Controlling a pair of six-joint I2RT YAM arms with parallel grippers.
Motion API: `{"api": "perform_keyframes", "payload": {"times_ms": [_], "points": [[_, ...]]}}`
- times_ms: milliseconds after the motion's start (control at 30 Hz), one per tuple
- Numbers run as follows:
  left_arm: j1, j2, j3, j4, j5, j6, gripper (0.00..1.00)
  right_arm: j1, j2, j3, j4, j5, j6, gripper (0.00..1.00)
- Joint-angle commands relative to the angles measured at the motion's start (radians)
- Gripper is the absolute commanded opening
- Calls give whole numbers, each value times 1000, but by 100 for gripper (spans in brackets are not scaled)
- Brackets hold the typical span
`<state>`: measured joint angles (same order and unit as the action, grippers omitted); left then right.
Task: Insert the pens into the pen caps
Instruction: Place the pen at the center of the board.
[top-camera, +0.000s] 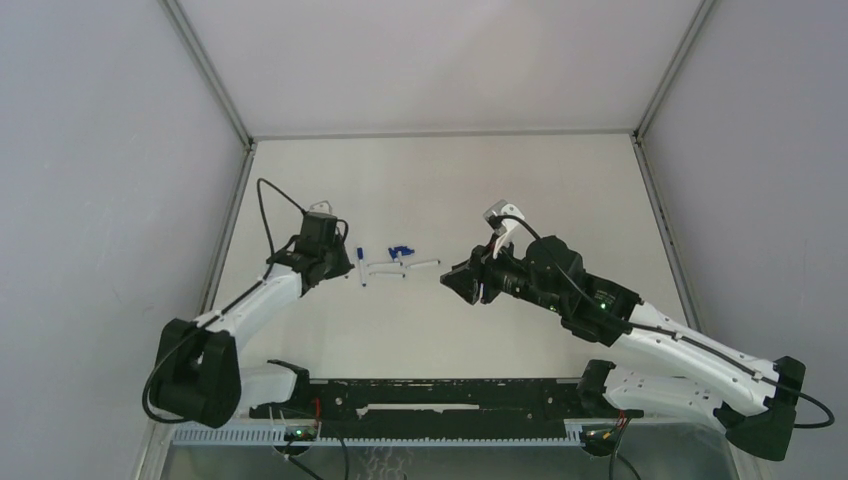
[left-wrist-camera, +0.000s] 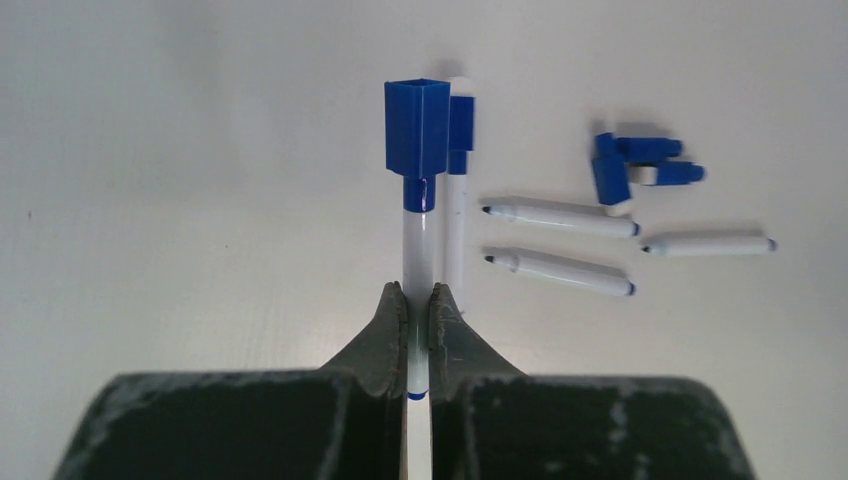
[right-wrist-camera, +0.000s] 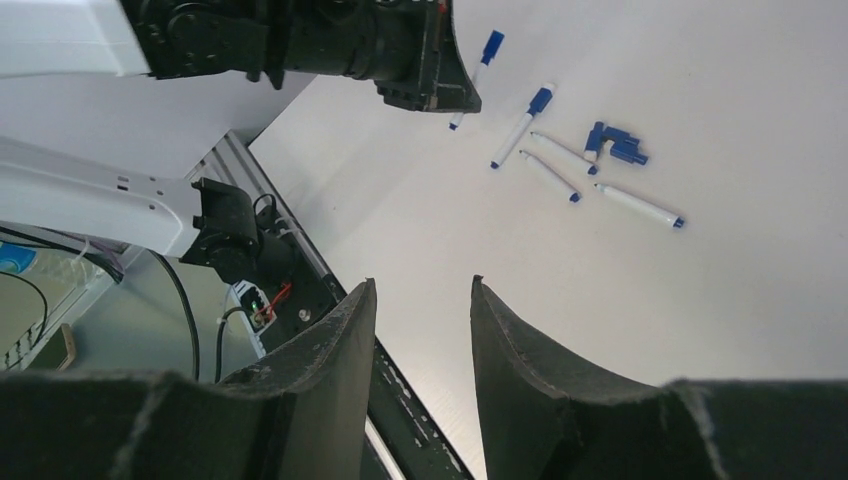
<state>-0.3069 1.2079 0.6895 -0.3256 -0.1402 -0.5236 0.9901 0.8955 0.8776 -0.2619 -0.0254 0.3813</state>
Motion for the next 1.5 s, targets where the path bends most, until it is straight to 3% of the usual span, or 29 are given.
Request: {"api": "perform_keyframes", "payload": {"times_ms": [0, 567, 867, 1467], "points": [[25, 89, 74, 10, -46, 1, 0, -8, -32, 12, -9, 24, 15, 47], [43, 345, 144, 59, 51, 25, 2, -34, -50, -5, -33, 12, 15, 47], [24, 395, 163, 63, 90, 36, 5, -37, -55, -11, -37, 8, 17, 47], [-66, 397, 137, 40, 21, -7, 9, -44, -61, -25, -29, 3, 28, 47]]}}
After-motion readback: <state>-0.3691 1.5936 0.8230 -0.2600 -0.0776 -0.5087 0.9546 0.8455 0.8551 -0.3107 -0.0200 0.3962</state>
